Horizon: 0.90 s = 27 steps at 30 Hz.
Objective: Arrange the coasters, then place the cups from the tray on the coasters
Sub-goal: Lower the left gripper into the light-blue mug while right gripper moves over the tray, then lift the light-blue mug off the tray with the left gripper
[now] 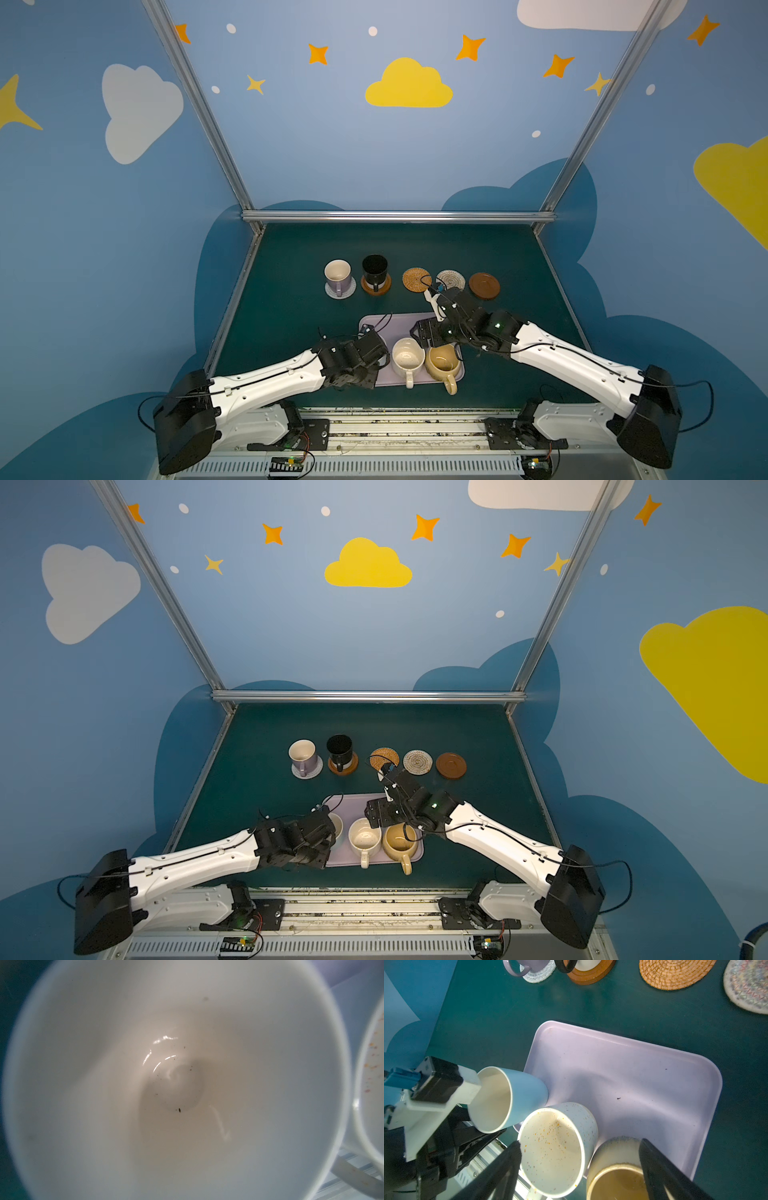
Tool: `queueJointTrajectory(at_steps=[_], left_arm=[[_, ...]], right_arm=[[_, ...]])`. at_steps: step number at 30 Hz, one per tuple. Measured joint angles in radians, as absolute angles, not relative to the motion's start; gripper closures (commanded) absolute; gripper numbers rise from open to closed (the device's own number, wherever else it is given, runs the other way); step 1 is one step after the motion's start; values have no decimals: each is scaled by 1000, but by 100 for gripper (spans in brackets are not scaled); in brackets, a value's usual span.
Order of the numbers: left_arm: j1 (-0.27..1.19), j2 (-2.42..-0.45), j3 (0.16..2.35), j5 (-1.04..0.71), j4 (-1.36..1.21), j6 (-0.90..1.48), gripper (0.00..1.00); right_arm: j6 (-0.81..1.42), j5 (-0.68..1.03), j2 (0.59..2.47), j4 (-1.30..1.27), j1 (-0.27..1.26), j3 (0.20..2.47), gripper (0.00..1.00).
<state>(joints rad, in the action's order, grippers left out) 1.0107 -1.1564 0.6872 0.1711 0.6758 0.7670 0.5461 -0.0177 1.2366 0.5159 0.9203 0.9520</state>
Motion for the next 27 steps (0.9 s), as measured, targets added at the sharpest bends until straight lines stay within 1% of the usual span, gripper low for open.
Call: queueJointTrajectory(at_steps=[7,10,19,27], left_arm=[[1010,-1131,687,192,681,762,89],[1011,-1130,687,196,684,762,97],[1011,-1124,695,207,714,762,97],[1011,-1117,744,218,751,741,97]], right_arm=[[546,-17,1240,511,920,952,12],[546,-17,1243,511,920,952,12],[546,-16,1243,490,920,952,11],[554,-17,1251,459,920,952,10]])
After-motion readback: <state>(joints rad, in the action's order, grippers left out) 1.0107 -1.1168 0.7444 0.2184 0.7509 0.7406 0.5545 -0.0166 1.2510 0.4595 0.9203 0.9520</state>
